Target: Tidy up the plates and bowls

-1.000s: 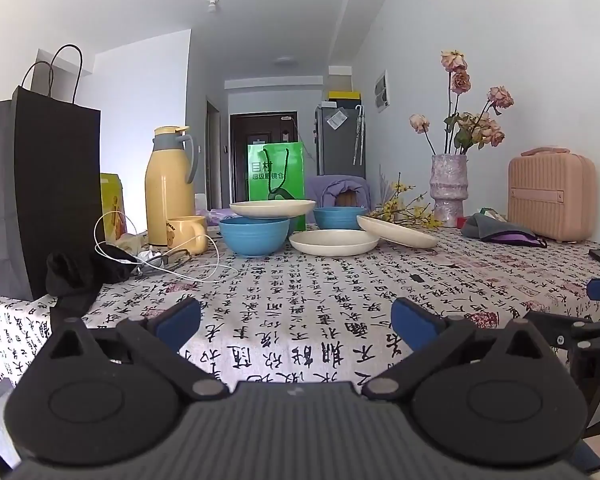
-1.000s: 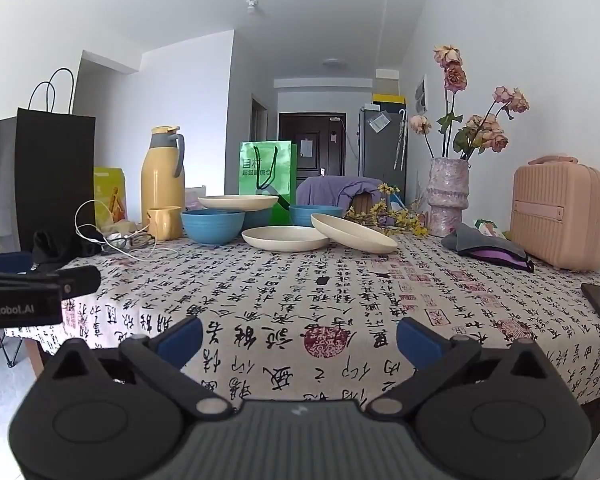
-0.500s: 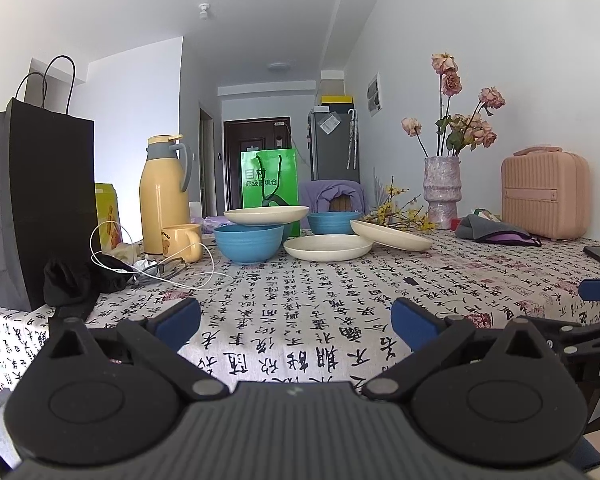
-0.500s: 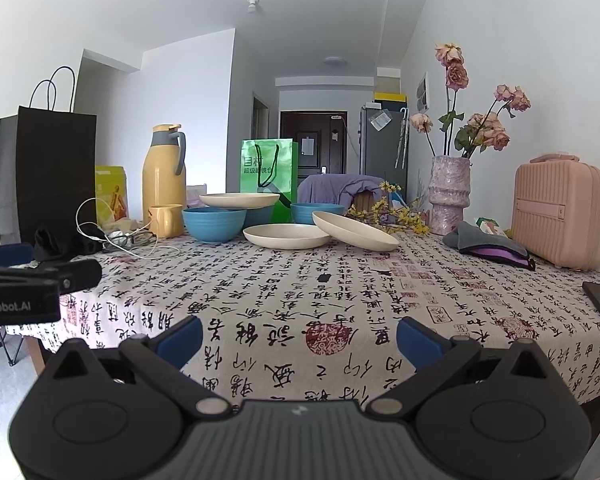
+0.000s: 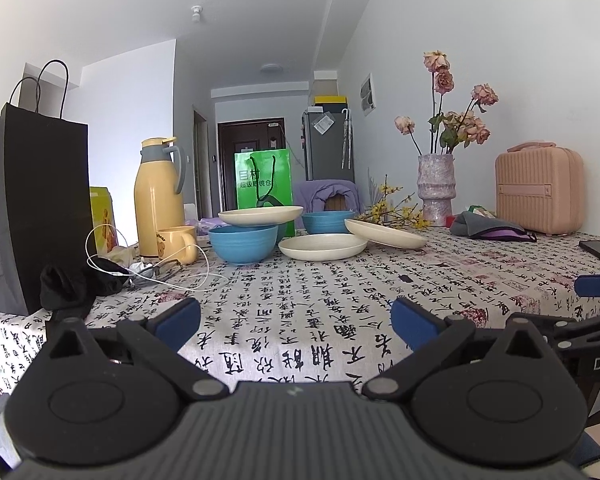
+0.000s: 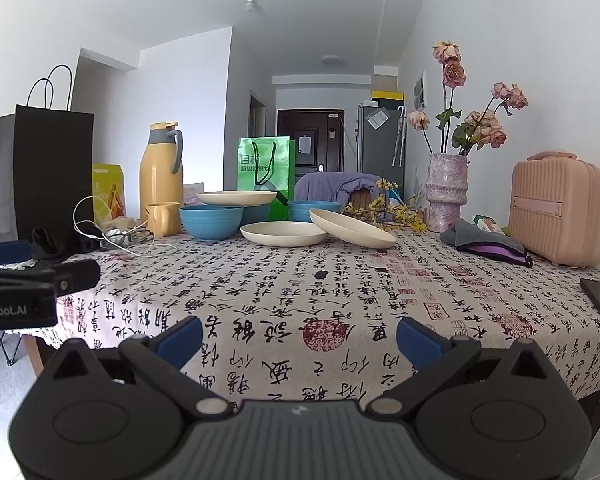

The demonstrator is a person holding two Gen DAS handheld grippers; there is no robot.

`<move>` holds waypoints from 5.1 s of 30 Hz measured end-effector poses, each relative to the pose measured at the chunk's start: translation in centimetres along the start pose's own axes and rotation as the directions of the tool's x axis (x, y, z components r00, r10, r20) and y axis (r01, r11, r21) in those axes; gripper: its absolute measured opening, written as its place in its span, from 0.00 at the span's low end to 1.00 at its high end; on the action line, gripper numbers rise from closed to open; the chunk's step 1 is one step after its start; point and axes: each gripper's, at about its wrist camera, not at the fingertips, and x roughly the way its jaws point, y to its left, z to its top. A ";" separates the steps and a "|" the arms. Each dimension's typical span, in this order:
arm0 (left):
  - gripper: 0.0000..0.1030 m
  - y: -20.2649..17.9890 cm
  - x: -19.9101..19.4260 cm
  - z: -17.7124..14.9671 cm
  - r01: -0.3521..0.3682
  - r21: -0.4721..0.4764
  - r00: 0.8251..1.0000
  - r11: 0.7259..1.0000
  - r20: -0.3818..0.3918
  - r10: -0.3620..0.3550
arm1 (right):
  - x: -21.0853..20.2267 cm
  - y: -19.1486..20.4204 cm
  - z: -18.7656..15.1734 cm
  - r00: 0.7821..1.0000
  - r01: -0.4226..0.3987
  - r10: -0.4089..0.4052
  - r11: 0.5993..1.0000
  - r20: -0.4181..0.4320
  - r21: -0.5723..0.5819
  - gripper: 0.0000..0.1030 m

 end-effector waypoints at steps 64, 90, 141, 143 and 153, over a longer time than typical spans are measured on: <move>1.00 -3.1 5.7 2.6 0.022 0.054 0.999 0.998 -0.049 -0.019 | 4.3 -4.5 2.9 0.999 0.005 -0.008 0.997 0.033 0.083 1.00; 1.00 -7.3 19.0 6.8 0.021 -0.028 0.991 0.999 -0.132 -0.024 | 15.3 -14.1 7.5 0.999 -0.004 0.000 0.996 0.046 0.094 1.00; 0.16 -11.1 49.8 10.3 -0.091 -0.141 0.905 0.986 -0.424 0.023 | 53.8 -24.9 13.2 0.867 -0.212 0.279 0.956 -0.414 0.201 0.09; 0.16 -11.2 49.3 10.5 -0.083 -0.143 0.902 0.986 -0.432 0.013 | 53.6 -25.1 13.2 0.864 -0.210 0.286 0.953 -0.413 0.220 0.08; 0.16 -11.9 44.0 11.9 -0.042 -0.144 0.917 0.989 -0.397 -0.018 | 47.7 -25.7 14.4 0.889 -0.197 0.268 0.956 -0.372 0.217 0.08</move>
